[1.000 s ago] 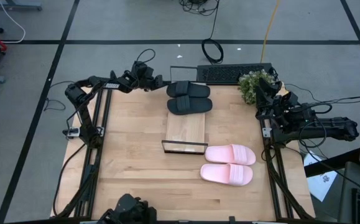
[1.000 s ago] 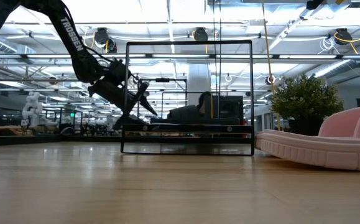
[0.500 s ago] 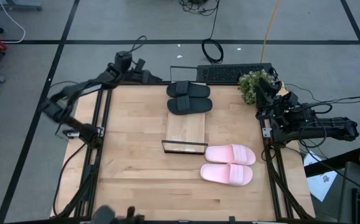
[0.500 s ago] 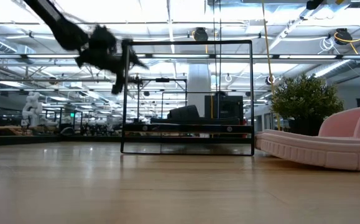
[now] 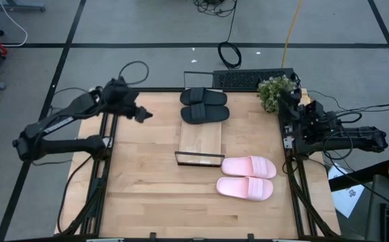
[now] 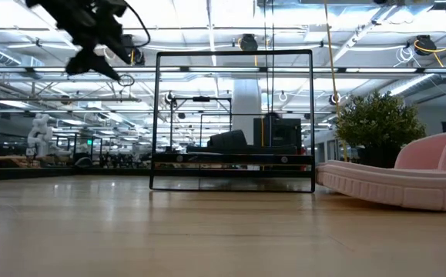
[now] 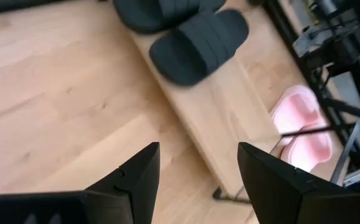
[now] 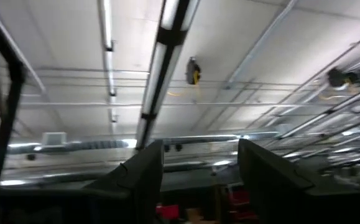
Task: Pick and place slides into the shelf
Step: Put the top pink slides on the shelf
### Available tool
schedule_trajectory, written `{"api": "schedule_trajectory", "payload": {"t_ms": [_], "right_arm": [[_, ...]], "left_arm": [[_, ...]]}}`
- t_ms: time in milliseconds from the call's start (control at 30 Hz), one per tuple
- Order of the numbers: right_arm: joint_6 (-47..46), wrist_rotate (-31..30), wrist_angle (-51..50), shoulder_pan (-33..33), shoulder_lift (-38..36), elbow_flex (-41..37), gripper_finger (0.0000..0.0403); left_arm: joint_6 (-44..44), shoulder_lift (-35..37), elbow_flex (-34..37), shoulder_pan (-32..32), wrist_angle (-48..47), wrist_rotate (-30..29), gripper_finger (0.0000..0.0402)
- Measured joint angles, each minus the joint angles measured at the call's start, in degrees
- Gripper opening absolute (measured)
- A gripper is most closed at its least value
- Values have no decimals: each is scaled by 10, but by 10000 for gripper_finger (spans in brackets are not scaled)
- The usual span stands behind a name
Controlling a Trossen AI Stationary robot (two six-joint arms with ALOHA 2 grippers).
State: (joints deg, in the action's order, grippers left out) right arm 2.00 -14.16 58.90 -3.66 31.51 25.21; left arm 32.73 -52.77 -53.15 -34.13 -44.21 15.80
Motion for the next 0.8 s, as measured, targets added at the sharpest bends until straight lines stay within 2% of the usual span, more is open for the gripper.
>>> {"api": "schedule_trajectory", "payload": {"t_ms": [267,400,500,600,667,800], "right_arm": [[-64,131,-7,0,1,0,196],[-81,159,-10,5,1,2,196],[-79,174,-47,24,8,28,196],[-57,174,-146,52,18,79,196],[-41,164,-247,71,29,130,196],[-56,85,-516,113,67,255,196]], "left_arm": [[63,39,0,101,-24,-97,209],[92,36,0,143,-24,-114,209],[118,33,0,176,-23,-123,209],[141,33,0,209,-23,-152,209],[155,33,0,229,-23,-173,209],[175,33,0,263,-23,-203,209]]}}
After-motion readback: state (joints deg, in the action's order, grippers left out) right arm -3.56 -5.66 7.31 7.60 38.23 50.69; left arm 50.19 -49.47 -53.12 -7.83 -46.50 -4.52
